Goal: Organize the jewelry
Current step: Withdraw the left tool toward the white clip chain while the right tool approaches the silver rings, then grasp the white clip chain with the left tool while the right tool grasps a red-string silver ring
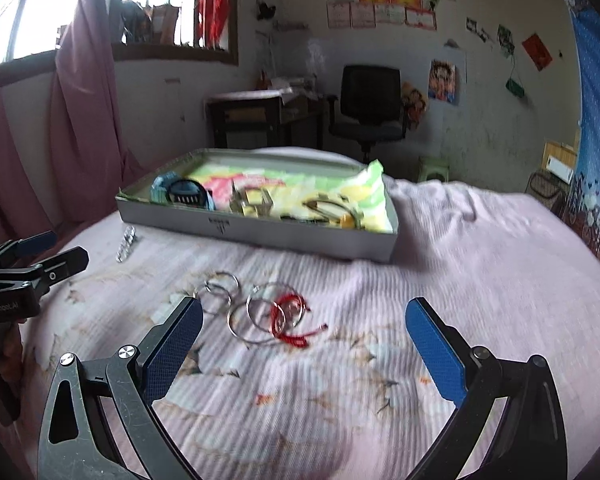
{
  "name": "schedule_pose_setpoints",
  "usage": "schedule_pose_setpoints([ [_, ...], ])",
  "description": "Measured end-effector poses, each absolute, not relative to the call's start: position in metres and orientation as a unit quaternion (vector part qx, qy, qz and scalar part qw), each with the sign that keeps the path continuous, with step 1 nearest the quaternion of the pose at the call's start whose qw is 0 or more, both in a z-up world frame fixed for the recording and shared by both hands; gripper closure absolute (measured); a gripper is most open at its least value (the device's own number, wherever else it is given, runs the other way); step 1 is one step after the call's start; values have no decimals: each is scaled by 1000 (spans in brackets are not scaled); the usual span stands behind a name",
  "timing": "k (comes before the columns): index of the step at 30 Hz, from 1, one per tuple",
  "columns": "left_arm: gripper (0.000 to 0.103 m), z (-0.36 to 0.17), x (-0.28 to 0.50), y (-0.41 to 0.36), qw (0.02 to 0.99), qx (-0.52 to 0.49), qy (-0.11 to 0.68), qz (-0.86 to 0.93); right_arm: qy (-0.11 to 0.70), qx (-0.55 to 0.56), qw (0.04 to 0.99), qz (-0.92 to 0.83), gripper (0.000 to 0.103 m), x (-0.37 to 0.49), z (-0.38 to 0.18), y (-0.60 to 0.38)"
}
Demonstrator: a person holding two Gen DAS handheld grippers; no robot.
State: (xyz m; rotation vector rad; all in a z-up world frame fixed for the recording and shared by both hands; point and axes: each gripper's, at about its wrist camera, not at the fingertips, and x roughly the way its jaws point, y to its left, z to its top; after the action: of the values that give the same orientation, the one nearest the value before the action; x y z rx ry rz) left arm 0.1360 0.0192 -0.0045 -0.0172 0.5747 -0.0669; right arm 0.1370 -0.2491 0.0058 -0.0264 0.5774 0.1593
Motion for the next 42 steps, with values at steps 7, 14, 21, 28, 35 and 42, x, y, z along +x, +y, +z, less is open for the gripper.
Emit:
schedule_pose_setpoints([
  [7,0,-15,149,21,949,-17,313,-45,323,7,943,77,3,149,-9,-255],
  [14,0,-20,163,19,943,-22,329,-50,343,16,935,90,3,160,-17,-252],
  [21,18,-24,181,15,937,-29,342,-70,353,1,929,111,22,168,-23,-238],
  [28,38,-27,191,12,934,-23,348,-72,360,8,924,127,50,184,-23,-233],
  [35,58,-29,198,17,930,-38,356,-85,377,-11,918,121,67,208,-22,-231],
  [42,77,-30,197,19,928,-52,355,-99,400,-26,906,136,77,221,-28,-223],
])
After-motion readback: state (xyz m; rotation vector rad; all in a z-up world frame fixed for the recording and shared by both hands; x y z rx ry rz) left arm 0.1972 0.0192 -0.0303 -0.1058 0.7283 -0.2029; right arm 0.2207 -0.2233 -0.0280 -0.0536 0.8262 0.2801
